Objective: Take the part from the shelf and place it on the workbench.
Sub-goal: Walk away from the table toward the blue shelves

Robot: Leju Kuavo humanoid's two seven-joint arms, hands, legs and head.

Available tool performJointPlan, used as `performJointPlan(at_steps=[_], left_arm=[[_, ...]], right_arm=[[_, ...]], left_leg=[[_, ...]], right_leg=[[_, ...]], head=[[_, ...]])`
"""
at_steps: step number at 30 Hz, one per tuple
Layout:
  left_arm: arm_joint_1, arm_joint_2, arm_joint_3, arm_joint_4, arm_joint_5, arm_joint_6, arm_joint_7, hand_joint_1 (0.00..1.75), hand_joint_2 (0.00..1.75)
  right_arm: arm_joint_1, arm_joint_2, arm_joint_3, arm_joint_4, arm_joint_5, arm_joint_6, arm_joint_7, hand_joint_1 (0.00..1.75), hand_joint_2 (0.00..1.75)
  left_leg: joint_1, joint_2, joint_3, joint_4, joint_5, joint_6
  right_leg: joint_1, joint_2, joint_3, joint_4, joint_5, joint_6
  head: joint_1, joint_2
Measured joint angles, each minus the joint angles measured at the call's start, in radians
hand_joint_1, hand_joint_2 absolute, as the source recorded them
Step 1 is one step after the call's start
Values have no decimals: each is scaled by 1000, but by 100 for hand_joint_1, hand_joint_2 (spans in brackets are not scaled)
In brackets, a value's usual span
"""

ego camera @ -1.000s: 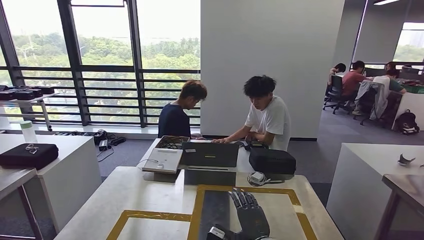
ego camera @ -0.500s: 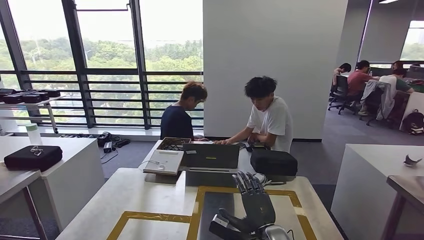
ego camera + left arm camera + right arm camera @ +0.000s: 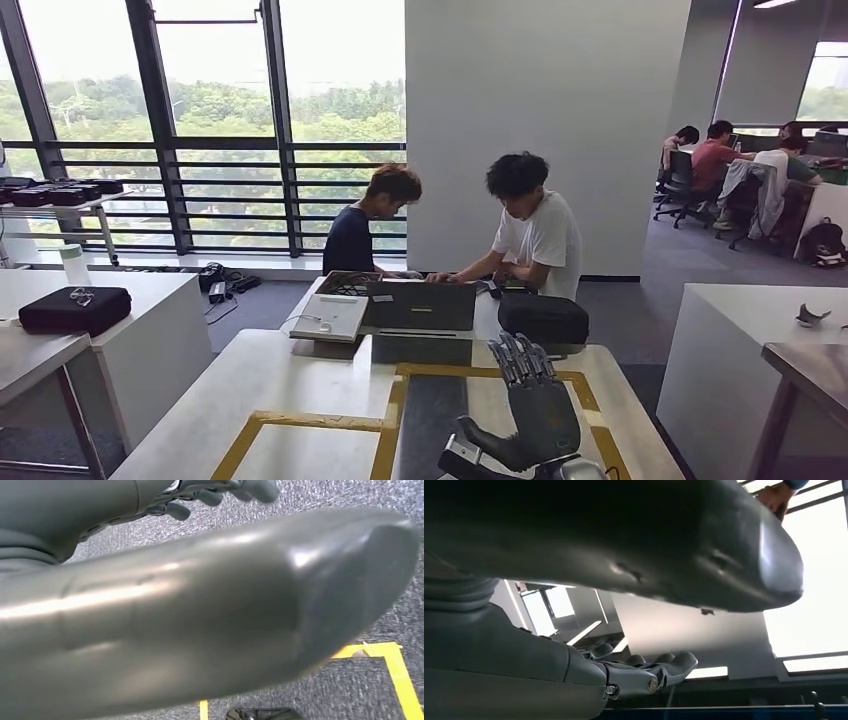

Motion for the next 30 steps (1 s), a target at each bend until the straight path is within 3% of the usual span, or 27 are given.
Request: performJointPlan(at_steps=[2, 3, 6, 7, 8, 9, 11, 13, 14, 17, 19, 21, 22, 23, 24, 26, 28, 30], left_arm=[[0, 0, 0, 0, 0, 0, 0, 0, 0], [0, 0, 0, 0, 0, 0, 1, 0, 0], [0, 2, 0, -2, 0, 0, 2, 0, 0], [0, 2, 0, -2, 0, 0, 1, 0, 0], [0, 2, 0, -2, 0, 0, 1, 0, 0], [1, 2, 0, -2, 0, 0, 1, 0, 0], [0, 3, 0, -2, 2, 0, 0, 0, 0], [-1, 3, 0, -2, 4, 0, -1, 0, 0], [-1, 3, 0, -3, 5, 0, -1, 0, 0], [0, 8, 0, -3, 9, -4, -1, 0, 0], [0, 12, 0, -3, 11, -6, -1, 0, 0], [0, 15, 0, -4, 12, -6, -3, 0, 0], [0, 17, 0, -4, 13, -6, -5, 0, 0], [0, 19, 0, -4, 14, -6, -7, 0, 0], [0, 21, 0, -4, 15, -6, -8, 0, 0], [-1, 24, 0, -5, 15, -6, -9, 0, 0], [-4, 25, 0, -6, 13, -7, -9, 0, 0], [-8, 25, 0, -7, 10, -9, -9, 0, 0]], right_arm=[[4, -6, 0, -8, 0, -1, 1, 0, 0], [6, -9, 0, -12, 1, -1, 2, 0, 0], [19, -13, -1, -26, 4, 0, 6, 0, 0], [24, -13, -1, -29, 6, 1, 7, 0, 0], [28, -13, -2, -31, 8, 2, 8, 0, 0], [31, -14, -3, -33, 10, 2, 10, 0, 0], [32, -14, -8, -40, 15, 1, 12, 0, 0], [30, -14, -15, -53, 19, -4, 13, 0, 0], [27, -14, -19, -58, 20, -6, 13, 0, 0], [22, -15, -24, -63, 25, -9, 14, 0, 0], [21, -15, -24, -65, 26, -12, 12, 0, 0], [20, -15, -24, -66, 27, -15, 9, 0, 0], [21, -15, -24, -66, 28, -17, 8, 0, 0], [22, -15, -24, -66, 28, -19, 7, 0, 0], [23, -15, -24, -66, 28, -21, 7, 0, 0], [24, -15, -25, -66, 28, -25, 9, 0, 0], [23, -16, -28, -66, 27, -31, 12, 0, 0], [24, -16, -33, -67, 24, -39, 14, 0, 0]], left_leg=[[2, 0, -14, -3, 10, 17], [4, 1, -23, -5, 20, 26], [4, 3, -57, -6, 49, 40], [3, 3, -70, -6, 59, 41], [1, 3, -82, -5, 68, 42], [0, 3, -94, -5, 77, 41], [-3, 2, -113, -4, 95, 40], [-4, 2, -123, -5, 110, 32], [-3, 2, -124, -6, 118, 26], [-1, 1, -130, -13, 132, 6], [-2, 2, -151, 30, 79, -3], [1, 3, -184, 149, -16, -12], [2, 3, -197, 212, -48, -17], [4, 4, -199, 254, -57, -21], [5, 4, -185, 264, -45, -24], [8, 5, -108, 181, -1, -29], [8, 4, -16, 54, 0, -26], [3, 2, 13, -1, -17, -11]], right_leg=[[-1, 2, -9, 4, -1, 13], [-2, 2, -19, 24, -23, 19], [-3, 4, -78, 195, -154, 27], [-2, 4, -92, 254, -181, 27], [-1, 4, -91, 285, -186, 25], [1, 5, -72, 280, -172, 21], [9, 6, 23, 166, -129, 4], [19, 6, 112, 35, -122, -13], [24, 7, 132, 0, -126, -18], [25, 5, 128, -23, -105, -30], [16, 2, 112, -35, -78, -41], [12, 1, 88, -37, -55, -46], [11, 0, 74, -36, -45, -45], [11, -1, 60, -35, -35, -43], [9, -2, 46, -32, -26, -41], [6, -4, 20, -22, -12, -32], [6, -5, -1, -9, 0, -20], [8, -7, -12, -3, 14, -8]], head=[[1, 0], [2, 0], [5, 0], [6, 0], [7, 0], [7, 0], [8, 0], [7, 0], [7, 0], [8, 0], [6, 0], [3, 0], [2, 0], [2, 0], [2, 0], [1, 0], [2, 0], [4, 0]])
